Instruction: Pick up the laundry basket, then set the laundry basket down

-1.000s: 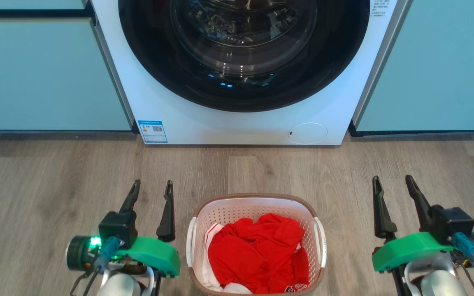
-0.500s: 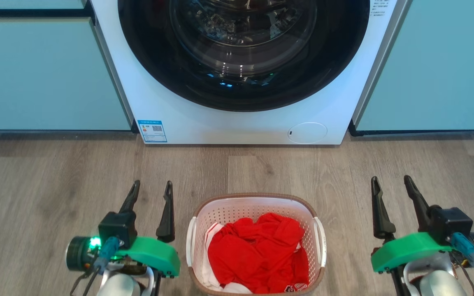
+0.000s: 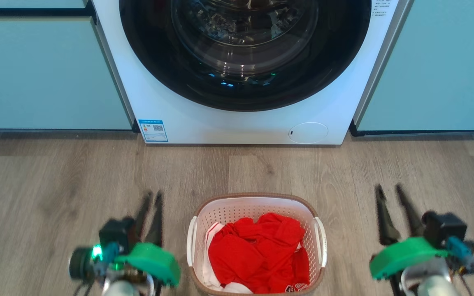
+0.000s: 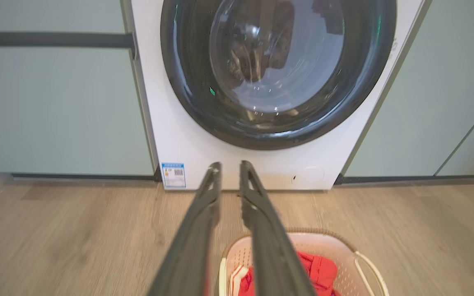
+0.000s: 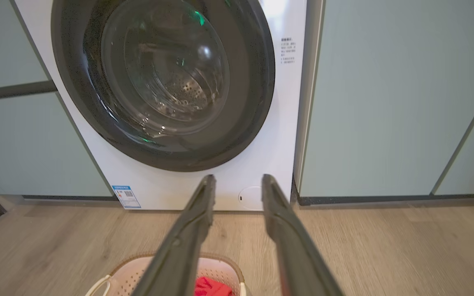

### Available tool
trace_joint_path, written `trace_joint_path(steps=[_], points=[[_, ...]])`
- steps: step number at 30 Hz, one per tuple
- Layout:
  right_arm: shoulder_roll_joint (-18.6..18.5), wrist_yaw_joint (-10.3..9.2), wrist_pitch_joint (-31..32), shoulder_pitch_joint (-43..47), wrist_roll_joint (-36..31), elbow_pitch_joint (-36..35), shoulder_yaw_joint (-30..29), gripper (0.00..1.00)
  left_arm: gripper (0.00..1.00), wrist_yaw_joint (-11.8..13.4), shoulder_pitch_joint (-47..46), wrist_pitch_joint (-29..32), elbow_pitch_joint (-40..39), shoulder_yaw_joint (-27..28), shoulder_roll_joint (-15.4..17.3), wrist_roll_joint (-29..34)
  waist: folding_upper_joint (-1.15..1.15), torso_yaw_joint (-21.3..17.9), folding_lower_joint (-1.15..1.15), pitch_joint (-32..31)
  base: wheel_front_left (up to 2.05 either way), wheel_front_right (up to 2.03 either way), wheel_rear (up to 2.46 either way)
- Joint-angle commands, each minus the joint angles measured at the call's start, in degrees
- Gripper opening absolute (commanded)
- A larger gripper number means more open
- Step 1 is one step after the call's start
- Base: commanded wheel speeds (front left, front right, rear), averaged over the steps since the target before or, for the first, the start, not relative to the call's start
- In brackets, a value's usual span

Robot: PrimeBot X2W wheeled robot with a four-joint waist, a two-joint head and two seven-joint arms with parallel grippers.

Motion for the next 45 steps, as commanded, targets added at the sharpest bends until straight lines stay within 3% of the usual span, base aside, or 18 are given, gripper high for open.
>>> trace_joint_path(steps=[1, 45], points=[[0.02, 0.00, 0.05, 0.24, 0.11, 0.73, 0.01, 0.00, 0.00, -0.02, 0.44, 0.03, 0.65, -0.01, 0.01, -0.10, 0.00, 0.00, 0.00, 0.00, 0.00, 0.00, 0.00], [-1.11, -0.05, 6.11, -2.17, 29.12, 1.86, -1.63, 0.00, 0.00, -3.45, -1.19, 6.17, 0.10, 6.38, 1.04, -28.73, 0.00, -1.06, 0.00, 0.49, 0.00, 0.00, 0.00]])
